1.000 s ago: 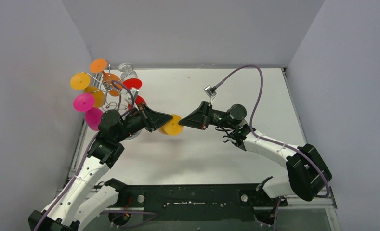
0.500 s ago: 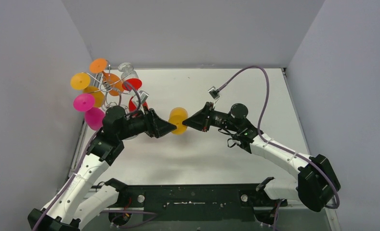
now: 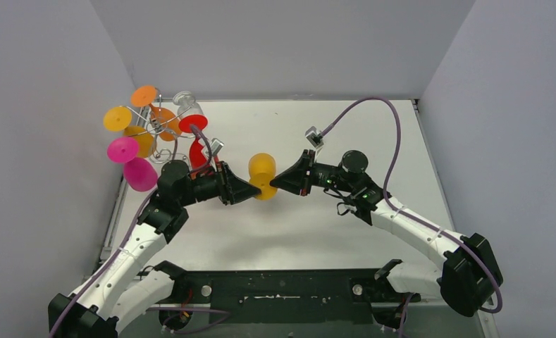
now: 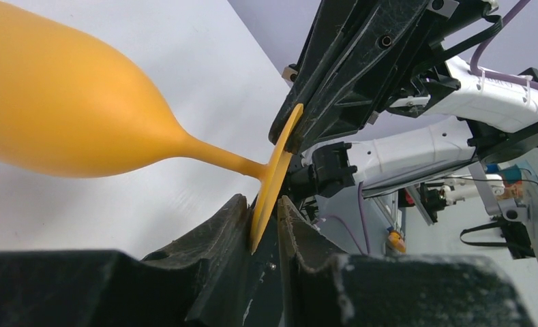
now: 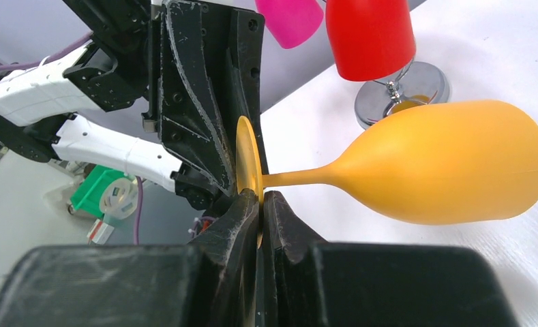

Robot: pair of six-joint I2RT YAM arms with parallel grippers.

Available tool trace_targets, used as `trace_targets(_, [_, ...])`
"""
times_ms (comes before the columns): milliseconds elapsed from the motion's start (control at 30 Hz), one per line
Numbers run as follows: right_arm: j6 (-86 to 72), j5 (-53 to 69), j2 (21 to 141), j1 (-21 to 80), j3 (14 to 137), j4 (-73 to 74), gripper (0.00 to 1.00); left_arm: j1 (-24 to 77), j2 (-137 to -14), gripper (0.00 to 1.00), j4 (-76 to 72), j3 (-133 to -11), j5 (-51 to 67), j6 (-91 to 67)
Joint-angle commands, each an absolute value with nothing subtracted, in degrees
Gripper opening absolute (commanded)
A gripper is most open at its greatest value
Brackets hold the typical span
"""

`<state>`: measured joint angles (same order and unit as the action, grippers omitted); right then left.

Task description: Take the wine glass off the wine glass rack

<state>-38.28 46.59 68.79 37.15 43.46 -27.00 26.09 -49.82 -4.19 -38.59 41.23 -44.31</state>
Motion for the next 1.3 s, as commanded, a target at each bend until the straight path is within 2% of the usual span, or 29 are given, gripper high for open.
trace_targets(0, [-37.85,48.44,67.88,37.00,44.92,-32.36,0.00,27.01,-49.31,0.19,-7.92,-40.58,44.04,-42.70])
trace_targets(167, [-39.98,48.95,68.90,36.98,44.65,-35.48,0.00,28.08,-49.56,0.18,-6.06,-40.68,45.04,-40.39])
trace_targets(300, [-40.89,49.51,69.79,37.04,44.89,-36.19,0.00,29.14,-50.36,0.01,1.72,-42.40,42.72,-35.67])
trace_targets(500, [-41.17,51.41,70.82,37.00,45.45,-35.23,0.02,29.74,-49.90,0.00,3.51,-42.46,40.50,-32.93])
trace_targets(533, [-40.74,51.57,70.79,36.87,45.81,-34.04,0.06,30.05,-49.55,0.00,2.81,-42.05,40.33,-32.62])
trace_targets(567, [-39.93,50.98,70.71,36.51,46.43,-31.97,0.16,30.46,-49.12,0.00,1.94,-41.57,40.22,-31.96])
trace_targets(600, [-39.07,49.63,70.48,35.90,47.01,-29.02,0.31,31.10,-48.51,0.00,1.40,-41.02,40.13,-30.93])
trace_targets(633, [-38.55,48.32,70.22,34.91,47.61,-26.45,0.41,31.87,-47.98,0.00,0.89,-40.36,39.85,-29.62])
trace_targets(700, [-39.55,48.95,69.90,31.46,48.02,-24.78,0.47,33.90,-46.71,0.00,0.79,-39.13,38.50,-26.37])
trace_targets(767, [-43.08,50.63,69.83,26.36,47.90,-26.04,0.62,36.33,-46.40,0.00,0.99,-38.60,37.39,-22.14])
trace_targets(833, [-45.72,53.00,70.29,21.20,48.02,-27.50,0.70,38.75,-46.77,0.00,2.31,-38.58,36.76,-17.41])
trace_targets(967, [-45.63,56.43,71.96,15.32,50.76,-24.84,0.80,41.15,-47.73,0.00,2.03,-37.50,36.35,-10.12])
trace_targets(1033, [-44.05,58.69,72.92,14.49,52.07,-23.15,0.82,41.32,-47.39,0.00,-1.74,-36.08,40.68,-7.60])
trace_targets(1100, [-42.47,60.41,73.90,14.42,53.32,-20.75,0.84,41.40,-46.56,0.00,-3.72,-35.05,45.77,-2.43])
trace_targets(1267, [-40.94,66.41,76.72,14.54,55.82,-16.07,0.84,41.40,-44.14,0.00,-2.18,-33.77,48.82,10.79])
